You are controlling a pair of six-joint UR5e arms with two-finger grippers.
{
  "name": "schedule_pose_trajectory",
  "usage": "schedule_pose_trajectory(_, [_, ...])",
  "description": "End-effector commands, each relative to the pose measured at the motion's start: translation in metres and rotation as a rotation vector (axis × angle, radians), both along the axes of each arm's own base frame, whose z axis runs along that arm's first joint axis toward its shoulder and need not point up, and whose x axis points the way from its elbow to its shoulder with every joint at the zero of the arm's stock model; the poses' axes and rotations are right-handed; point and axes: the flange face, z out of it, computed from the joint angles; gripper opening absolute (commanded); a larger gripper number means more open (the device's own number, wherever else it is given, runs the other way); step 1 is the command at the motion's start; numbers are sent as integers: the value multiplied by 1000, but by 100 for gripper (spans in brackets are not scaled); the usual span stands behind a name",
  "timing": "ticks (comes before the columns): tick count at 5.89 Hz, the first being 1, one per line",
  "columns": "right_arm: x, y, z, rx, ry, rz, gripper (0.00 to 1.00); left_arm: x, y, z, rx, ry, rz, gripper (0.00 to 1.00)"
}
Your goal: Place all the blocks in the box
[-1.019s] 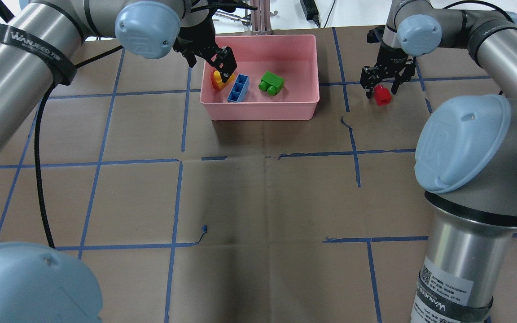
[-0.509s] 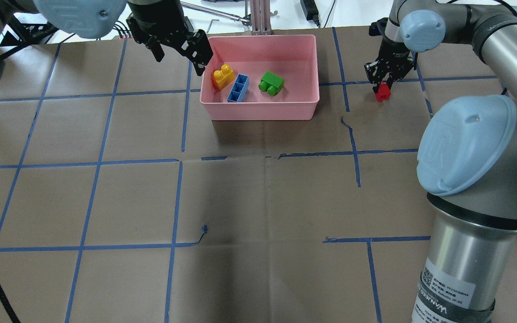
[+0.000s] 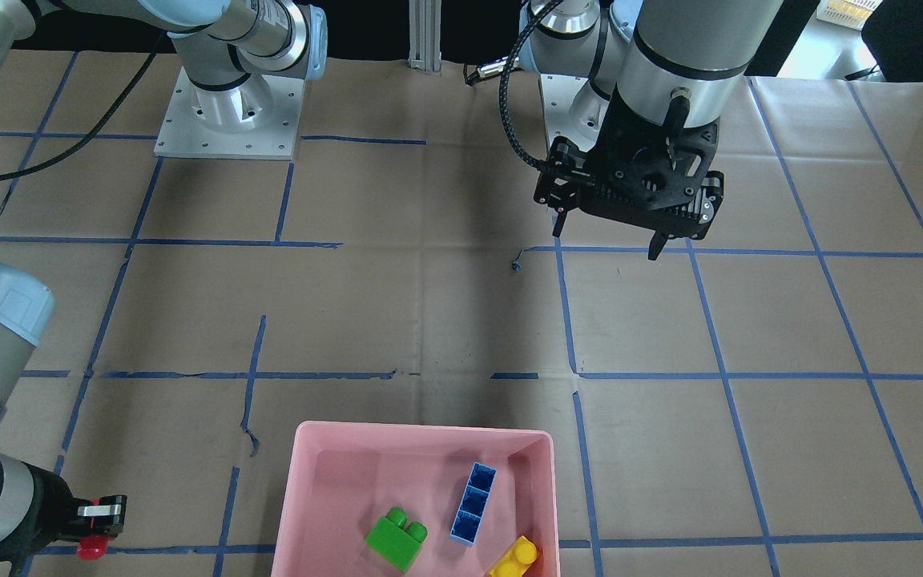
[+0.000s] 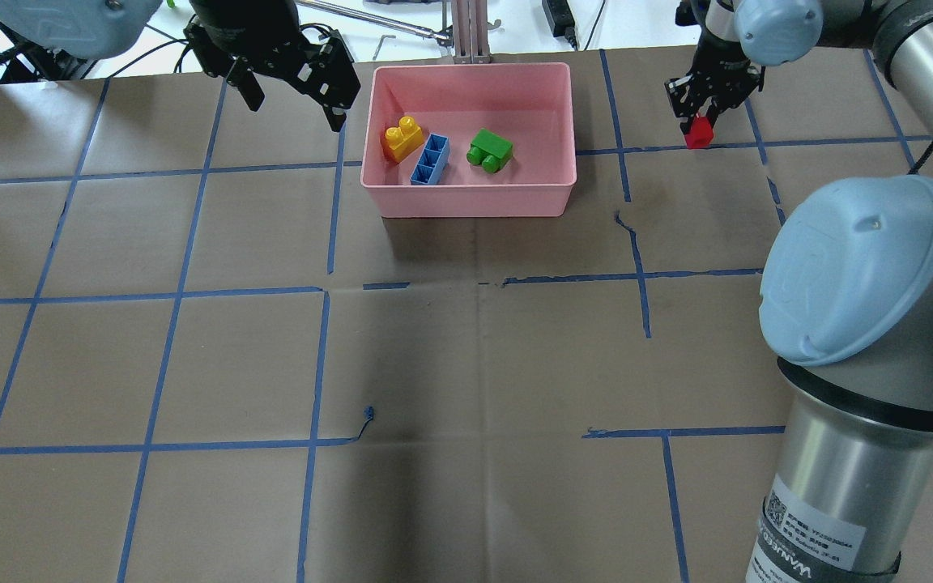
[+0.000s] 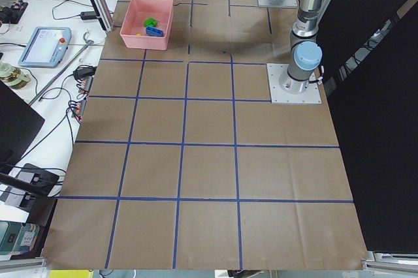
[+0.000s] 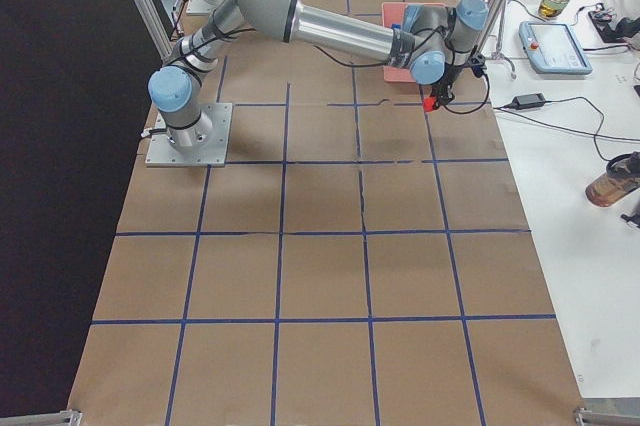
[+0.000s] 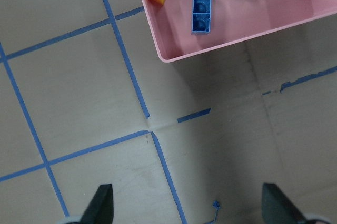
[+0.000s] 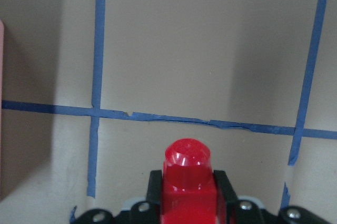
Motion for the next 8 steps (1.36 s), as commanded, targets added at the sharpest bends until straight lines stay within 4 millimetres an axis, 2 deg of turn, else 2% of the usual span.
schedule_pose_trajectory(1, [63, 12, 52, -50, -30, -71, 10, 17, 42, 4, 23, 2, 34, 99])
schedule_pose_trajectory(2, [114, 17, 60, -69, -44, -126, 10, 46, 63, 1, 26, 4, 80, 99])
schedule_pose_trajectory(3, [166, 23, 55, -65, -89, -171, 10, 58, 74, 1, 26, 3, 100, 99])
schedule_pose_trajectory(4, [203, 26, 28, -34, -94, -192, 11, 57, 76, 1, 26, 4, 106, 99])
schedule_pose_trajectory(5, [228, 26, -7, 9, -85, -195, 13, 57, 76, 1, 26, 4, 109, 99])
schedule_pose_trajectory(6, [232, 19, -28, 0, -87, -193, 30, 57, 76, 1, 26, 4, 109, 99])
schedule_pose_trajectory(7, [232, 17, -33, -2, -87, -204, 78, 57, 76, 1, 26, 3, 109, 99])
schedule_pose_trajectory(8, [233, 16, -32, -14, -92, -217, 99, 57, 76, 1, 26, 6, 109, 99])
